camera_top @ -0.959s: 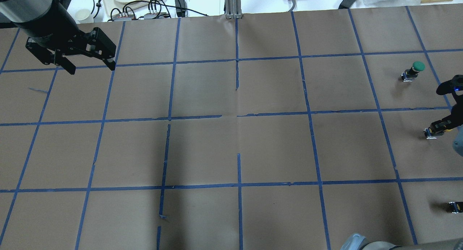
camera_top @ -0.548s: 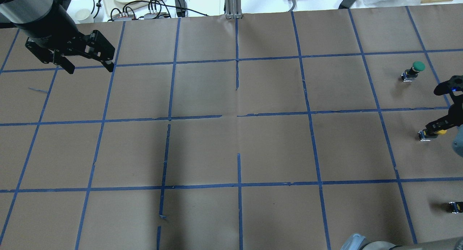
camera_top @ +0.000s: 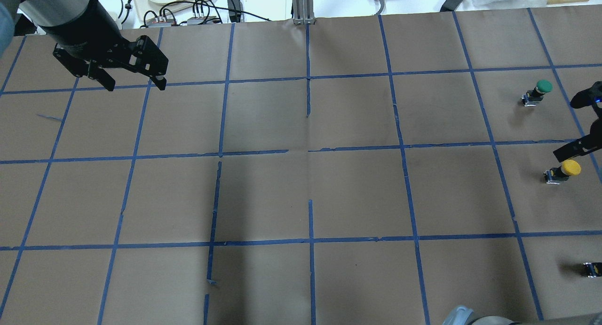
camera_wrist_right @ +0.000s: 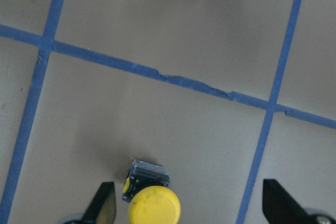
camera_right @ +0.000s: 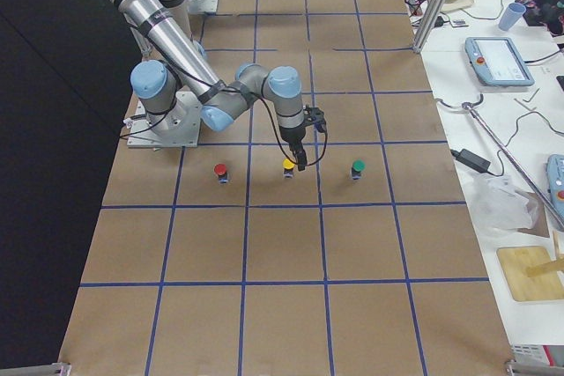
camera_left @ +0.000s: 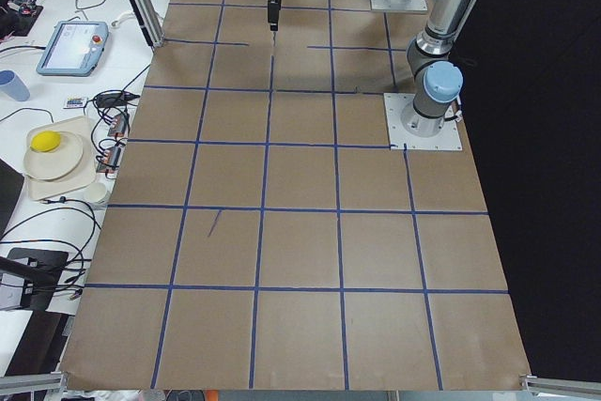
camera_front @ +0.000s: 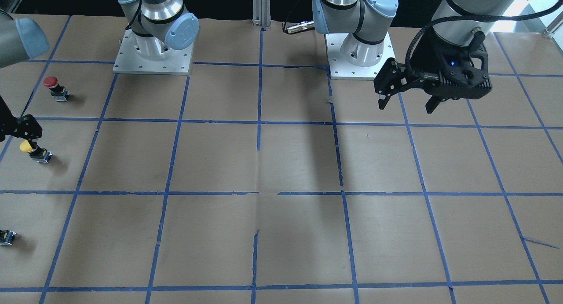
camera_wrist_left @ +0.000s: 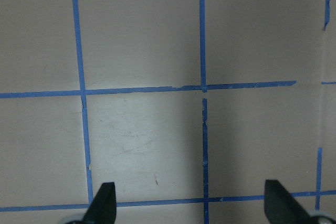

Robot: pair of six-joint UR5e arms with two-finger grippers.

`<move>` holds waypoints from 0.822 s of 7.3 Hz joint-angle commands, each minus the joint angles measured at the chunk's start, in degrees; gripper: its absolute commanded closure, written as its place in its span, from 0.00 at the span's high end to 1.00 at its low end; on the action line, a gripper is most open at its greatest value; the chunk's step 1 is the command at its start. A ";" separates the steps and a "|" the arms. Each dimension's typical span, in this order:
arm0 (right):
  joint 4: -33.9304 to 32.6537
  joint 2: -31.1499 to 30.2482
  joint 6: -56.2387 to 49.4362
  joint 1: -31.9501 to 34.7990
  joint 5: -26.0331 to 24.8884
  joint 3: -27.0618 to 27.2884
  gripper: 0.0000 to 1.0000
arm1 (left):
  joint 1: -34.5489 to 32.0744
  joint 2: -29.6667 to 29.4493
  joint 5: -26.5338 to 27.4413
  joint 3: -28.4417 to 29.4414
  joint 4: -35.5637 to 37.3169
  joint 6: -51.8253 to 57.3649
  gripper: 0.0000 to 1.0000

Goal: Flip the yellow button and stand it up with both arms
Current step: 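Open the right gripper and release the standing yellow button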

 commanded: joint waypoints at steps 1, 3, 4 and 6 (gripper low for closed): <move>20.48 0.08 0.16 0.28 0.22 -14.17 0.99 | -1.05 0.51 -0.13 0.40 -0.35 -3.42 1.00; 37.09 -0.96 0.60 0.28 -0.13 -26.39 0.99 | -1.05 0.42 -0.57 0.40 -0.36 -5.45 1.00; 44.92 -3.15 0.86 0.28 -1.09 -31.15 0.99 | -1.05 0.25 -0.65 0.40 -0.18 -5.63 1.00; 50.00 -8.25 4.00 0.28 -3.20 -32.17 0.99 | -1.05 0.16 -0.65 0.40 0.08 -6.33 1.00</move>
